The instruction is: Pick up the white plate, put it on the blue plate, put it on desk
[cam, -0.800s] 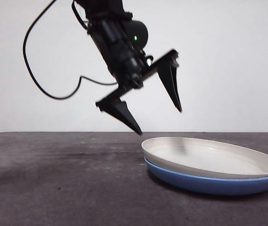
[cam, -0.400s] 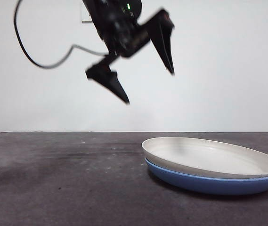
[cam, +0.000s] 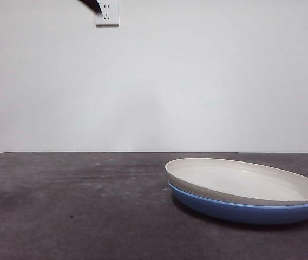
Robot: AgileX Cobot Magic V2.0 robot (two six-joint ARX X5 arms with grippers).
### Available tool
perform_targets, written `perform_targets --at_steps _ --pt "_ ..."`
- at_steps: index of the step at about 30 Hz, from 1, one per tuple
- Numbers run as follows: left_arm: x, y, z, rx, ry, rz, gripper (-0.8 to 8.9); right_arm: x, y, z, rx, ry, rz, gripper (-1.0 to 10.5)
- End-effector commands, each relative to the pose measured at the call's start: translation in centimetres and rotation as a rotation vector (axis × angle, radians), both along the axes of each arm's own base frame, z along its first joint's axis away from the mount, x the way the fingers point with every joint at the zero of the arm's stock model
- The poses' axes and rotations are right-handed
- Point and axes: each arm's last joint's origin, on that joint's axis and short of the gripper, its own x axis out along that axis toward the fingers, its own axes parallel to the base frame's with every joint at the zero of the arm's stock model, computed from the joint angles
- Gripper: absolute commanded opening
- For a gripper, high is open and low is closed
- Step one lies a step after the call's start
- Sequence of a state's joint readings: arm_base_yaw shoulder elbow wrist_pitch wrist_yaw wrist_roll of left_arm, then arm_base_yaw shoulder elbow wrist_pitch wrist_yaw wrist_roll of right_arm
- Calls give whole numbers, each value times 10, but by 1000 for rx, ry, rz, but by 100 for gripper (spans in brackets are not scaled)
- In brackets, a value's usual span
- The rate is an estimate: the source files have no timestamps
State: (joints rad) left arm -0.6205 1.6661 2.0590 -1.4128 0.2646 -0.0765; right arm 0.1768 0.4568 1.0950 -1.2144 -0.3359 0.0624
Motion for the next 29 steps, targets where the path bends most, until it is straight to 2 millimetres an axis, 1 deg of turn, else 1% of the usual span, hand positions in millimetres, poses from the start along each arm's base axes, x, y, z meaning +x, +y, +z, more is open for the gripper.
perform_targets --at_steps 1,3,6,8,10,13,15,20,23,29 --pt "-25 13 22 -33 -46 -8 565 -1 0 6 23 -15 -13 623" --pt "-44 24 36 -65 -88 -17 565 -1 0 6 27 -13 -16 623" --pt "-69 40 50 -105 -142 -27 565 -1 0 6 46 0 -30 623" --pt "-83 49 53 -118 -161 -34 565 0 0 6 68 16 -44 623" --pt "-99 62 51 -116 -179 -37 565 0 0 5 80 29 -54 623" --pt "-121 81 39 -71 -203 -19 564 1 0 4 104 69 -75 623" --pt "-135 92 26 -55 -221 -25 564 4 1 2 121 116 -86 623" --pt "-165 116 -1 -110 -286 -10 563 15 4 -8 128 200 -51 623" --pt "-180 127 -15 -144 -331 -8 563 25 6 -20 120 249 -51 623" --pt "-202 145 -39 -189 -387 -4 563 51 11 -61 101 361 -63 623"
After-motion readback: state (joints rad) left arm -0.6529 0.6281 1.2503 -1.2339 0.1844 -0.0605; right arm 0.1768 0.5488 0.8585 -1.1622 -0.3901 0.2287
